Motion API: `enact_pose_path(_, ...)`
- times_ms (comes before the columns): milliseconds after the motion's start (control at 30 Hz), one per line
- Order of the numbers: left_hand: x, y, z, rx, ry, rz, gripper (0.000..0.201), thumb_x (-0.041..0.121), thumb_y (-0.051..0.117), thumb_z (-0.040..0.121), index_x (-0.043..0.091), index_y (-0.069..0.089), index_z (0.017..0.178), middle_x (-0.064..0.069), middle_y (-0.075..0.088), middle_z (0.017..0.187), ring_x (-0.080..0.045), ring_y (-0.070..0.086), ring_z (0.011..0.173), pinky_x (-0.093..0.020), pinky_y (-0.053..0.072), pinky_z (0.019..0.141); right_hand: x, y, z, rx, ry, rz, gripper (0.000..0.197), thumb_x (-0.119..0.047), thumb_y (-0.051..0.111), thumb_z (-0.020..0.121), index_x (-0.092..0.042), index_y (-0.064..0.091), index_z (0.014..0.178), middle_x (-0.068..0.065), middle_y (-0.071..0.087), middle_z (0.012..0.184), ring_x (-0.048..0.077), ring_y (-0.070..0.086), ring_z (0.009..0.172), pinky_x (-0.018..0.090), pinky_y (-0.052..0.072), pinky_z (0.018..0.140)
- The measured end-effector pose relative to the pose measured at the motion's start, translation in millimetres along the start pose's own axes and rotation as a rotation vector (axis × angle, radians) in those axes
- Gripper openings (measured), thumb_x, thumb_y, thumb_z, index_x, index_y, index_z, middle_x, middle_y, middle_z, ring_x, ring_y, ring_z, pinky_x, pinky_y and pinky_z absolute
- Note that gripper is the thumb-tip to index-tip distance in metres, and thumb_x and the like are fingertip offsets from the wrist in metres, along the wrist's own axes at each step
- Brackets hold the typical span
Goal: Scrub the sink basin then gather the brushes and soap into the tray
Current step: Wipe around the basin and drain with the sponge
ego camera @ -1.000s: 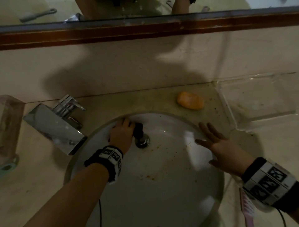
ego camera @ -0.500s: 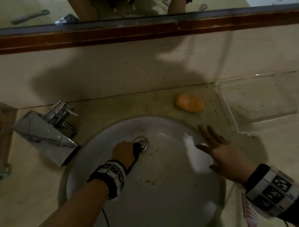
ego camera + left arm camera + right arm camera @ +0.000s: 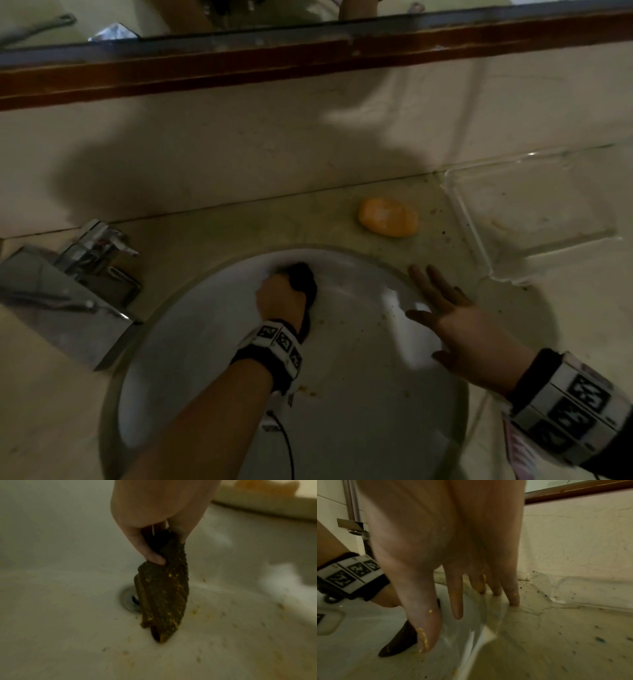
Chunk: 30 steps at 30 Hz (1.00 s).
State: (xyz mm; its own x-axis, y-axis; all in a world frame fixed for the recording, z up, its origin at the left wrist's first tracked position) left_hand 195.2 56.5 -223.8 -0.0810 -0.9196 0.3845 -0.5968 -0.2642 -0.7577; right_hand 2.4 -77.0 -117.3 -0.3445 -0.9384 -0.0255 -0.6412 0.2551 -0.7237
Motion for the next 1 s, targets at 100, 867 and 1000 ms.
enact_pose_path(100,27.0,17.5,-5.5,-0.099,0.169,0.099,0.031,0.019,0.049,0.096,-0.006,0.066,0.101,-0.022,0.067,0.111,-0.034,0.061,0.104,-0.038,0.047,0.091,0.9,1.5,0.1,-0.006,0.003,0.017,0.070,-0.025,0.062,0.088,-0.025,0.026,0.148,0.006,-0.041,0.145,0.030,-0.036,0.136,0.047,0.005,0.121)
enact_pose_path(867,15.1,-19.9,-28.8,-0.027,0.658,0.168,0.028,0.016,0.051,0.092,0.005,0.069,0.111,-0.018,0.067,0.115,-0.033,0.062,0.103,-0.035,0.052,0.090,-1.6,3.0,2.8,0.003,0.007,-0.029,0.069,-0.021,0.063,0.087,-0.024,0.028,0.147,0.007,-0.043,0.137,0.028,-0.037,0.129,0.051,0.011,0.121)
enact_pose_path(1000,-18.1,13.0,-17.2,-0.279,0.528,0.376,0.038,0.015,0.048,0.097,0.012,0.051,0.135,-0.008,0.049,0.142,-0.025,0.045,0.130,-0.032,0.035,0.111,-3.2,3.5,2.8,-0.003,0.013,-0.046,0.070,-0.020,0.063,0.087,-0.024,0.026,0.147,0.008,-0.041,0.144,0.030,-0.037,0.130,0.052,0.010,0.120)
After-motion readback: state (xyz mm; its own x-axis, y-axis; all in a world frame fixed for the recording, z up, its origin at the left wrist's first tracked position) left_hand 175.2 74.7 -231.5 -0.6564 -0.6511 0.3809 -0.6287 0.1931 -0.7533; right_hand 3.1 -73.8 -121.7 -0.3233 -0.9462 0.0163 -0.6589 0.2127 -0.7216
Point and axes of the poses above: each hand's wrist, its own z-axis towards the middle knuckle, its own y-axis out of the palm, x = y × z, the point moved 7 cm from there along z, towards the middle knuckle
